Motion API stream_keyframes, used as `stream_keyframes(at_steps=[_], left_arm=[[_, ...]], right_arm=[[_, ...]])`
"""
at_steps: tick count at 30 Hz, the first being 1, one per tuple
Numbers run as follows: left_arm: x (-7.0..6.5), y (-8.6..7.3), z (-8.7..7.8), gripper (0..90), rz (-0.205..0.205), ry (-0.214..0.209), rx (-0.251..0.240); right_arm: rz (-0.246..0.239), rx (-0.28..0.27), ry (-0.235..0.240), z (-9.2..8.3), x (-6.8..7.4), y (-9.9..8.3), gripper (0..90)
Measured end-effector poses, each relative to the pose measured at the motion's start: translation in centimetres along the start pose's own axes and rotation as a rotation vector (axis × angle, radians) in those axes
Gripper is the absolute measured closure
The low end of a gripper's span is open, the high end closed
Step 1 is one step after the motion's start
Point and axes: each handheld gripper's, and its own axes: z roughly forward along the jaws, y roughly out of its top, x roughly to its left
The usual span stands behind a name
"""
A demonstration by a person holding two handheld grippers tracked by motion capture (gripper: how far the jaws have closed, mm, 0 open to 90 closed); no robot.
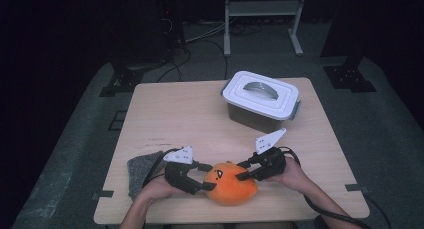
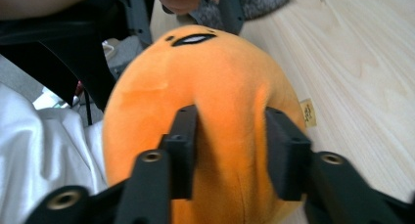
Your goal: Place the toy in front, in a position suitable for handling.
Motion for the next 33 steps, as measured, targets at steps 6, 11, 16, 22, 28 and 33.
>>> stream_keyframes(at_steps=[6, 11, 16, 22, 28, 33], left_arm=[[0.6, 1.0, 0.5, 33.6, 0.007, 0.039, -0.004], [1.3, 2.0, 1.4, 32.9, 0.003, 0.061, -0.032], [0.8, 2.1, 2.2, 28.7, 0.01, 0.056, -0.009], [0.1, 2.0, 2.5, 27.4, 0.019, 0.056, -0.016], [-0.5, 2.0, 2.8, 25.7, 0.035, 0.054, -0.008], [-0.5, 2.1, 2.6, 24.2, 0.035, 0.057, -0.02]], right_arm=[[-0.028, -0.047, -0.057, -1.4, 0.5, 0.4, 69.2], [-0.056, -0.045, -0.129, -2.6, 0.7, 0.6, 70.1], [-0.048, -0.042, -0.16, -3.3, 1.1, -0.8, 69.4], [0.02, -0.056, -0.127, -3.8, 1.0, -2.1, 58.1], [0.053, -0.087, -0.102, -4.3, 0.8, -2.4, 45.6], [0.062, -0.104, -0.116, -4.6, 0.6, -2.1, 33.3]])
